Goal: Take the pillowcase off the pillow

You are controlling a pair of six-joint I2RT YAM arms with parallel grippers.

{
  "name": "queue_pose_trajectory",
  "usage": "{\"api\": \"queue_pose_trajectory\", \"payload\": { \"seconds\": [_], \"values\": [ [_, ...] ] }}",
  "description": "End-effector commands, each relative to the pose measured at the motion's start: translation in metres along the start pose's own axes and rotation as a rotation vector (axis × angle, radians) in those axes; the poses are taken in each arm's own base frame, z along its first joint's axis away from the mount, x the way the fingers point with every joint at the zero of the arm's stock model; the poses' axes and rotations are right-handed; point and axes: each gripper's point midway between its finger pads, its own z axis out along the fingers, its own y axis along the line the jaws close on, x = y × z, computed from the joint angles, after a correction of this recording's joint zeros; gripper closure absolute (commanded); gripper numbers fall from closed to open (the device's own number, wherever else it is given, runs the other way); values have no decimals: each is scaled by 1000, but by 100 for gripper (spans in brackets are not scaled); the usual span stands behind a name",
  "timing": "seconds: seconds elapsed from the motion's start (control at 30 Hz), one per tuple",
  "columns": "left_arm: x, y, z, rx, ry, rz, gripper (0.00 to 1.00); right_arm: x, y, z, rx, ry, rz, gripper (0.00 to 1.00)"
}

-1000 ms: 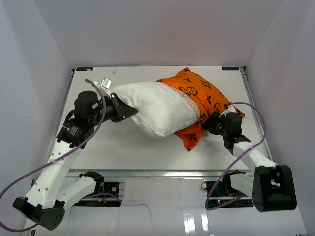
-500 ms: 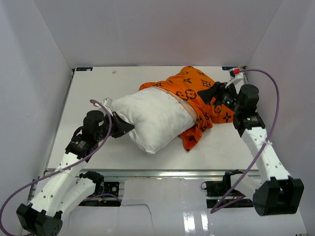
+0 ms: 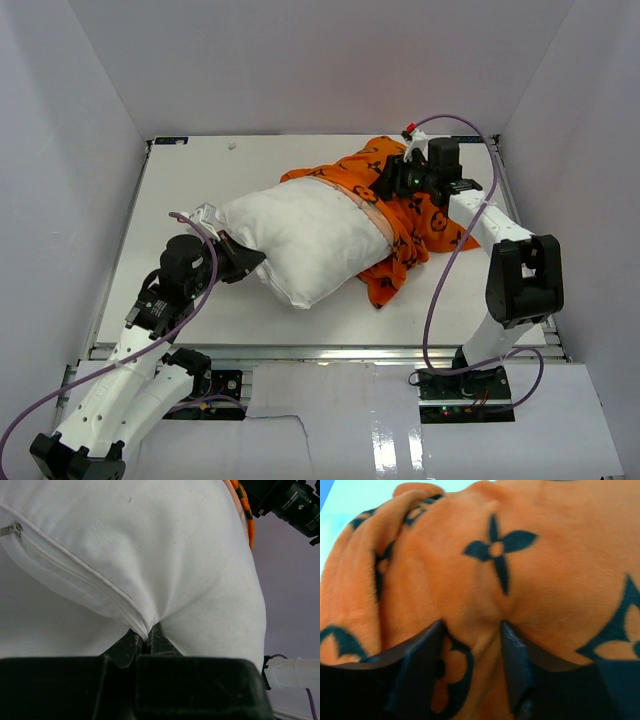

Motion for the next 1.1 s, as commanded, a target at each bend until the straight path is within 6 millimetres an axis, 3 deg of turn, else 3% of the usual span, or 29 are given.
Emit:
{"api": "queue_pose_trajectory", "payload": {
  "seconds": [0.0, 0.07, 0.1, 0.13, 0.17, 0.2, 0.27, 0.3, 0.33, 0.4, 0.43, 0.47, 0.57, 0.77, 0.83, 0.9, 0.93, 0.97, 1.03, 1.07],
  "values": [
    [-35, -28, -9, 75, -116, 38, 100, -10, -16, 15, 59, -42, 5, 48],
    [-44, -37, -9, 79, -118, 45, 100, -22, -39, 18, 173, -65, 31, 65],
    [-56, -50, -16, 94, -135, 50, 100, -14, -56, 19, 221, -35, 69, 74],
    [-63, -59, -20, 106, -141, 54, 100, -19, -66, 17, 259, -41, 90, 91],
    [-69, -64, -19, 98, -132, 55, 100, -31, -75, 14, 292, -70, 117, 92],
    [-78, -73, -25, 102, -144, 59, 100, -31, -96, 9, 352, -79, 148, 92],
    [-105, -102, -47, 145, -196, 74, 100, -38, -118, 3, 444, -109, 166, 92],
    [-112, -109, -56, 147, -212, 75, 100, -32, -130, 6, 486, -96, 175, 92],
    [-131, -129, -76, 181, -269, 94, 100, -28, -138, 5, 523, -80, 190, 92],
    [-146, -132, -92, 144, -315, 97, 100, -27, -158, 4, 583, -82, 230, 92],
    [-159, -144, -110, 160, -363, 109, 100, -25, -163, 2, 596, -82, 243, 92],
    [-163, -140, -117, 126, -381, 118, 100, -26, -178, -7, 654, -99, 259, 92],
    [-179, -142, -143, 94, -462, 136, 100, -26, -196, -21, 702, -117, 303, 92],
    [-188, -134, -181, 50, -570, 127, 100, -30, -223, -49, 759, -125, 350, 92],
    [-191, -133, -189, 44, -597, 123, 100, -33, -220, -50, 745, -130, 354, 92],
    [-189, -129, -185, 30, -593, 121, 100, -37, -200, -34, 596, -109, 348, 92],
    [-186, -126, -181, 25, -580, 118, 100, -47, -186, -26, 506, -106, 333, 92],
    [-178, -116, -165, 4, -545, 106, 100, -48, -160, -12, 365, -83, 307, 92],
    [-166, -108, -155, 13, -518, 96, 100, -55, -139, -10, 273, -92, 264, 90],
    [-160, -107, -147, 29, -505, 92, 100, -51, -110, -9, 212, -90, 232, 87]
  ]
}}
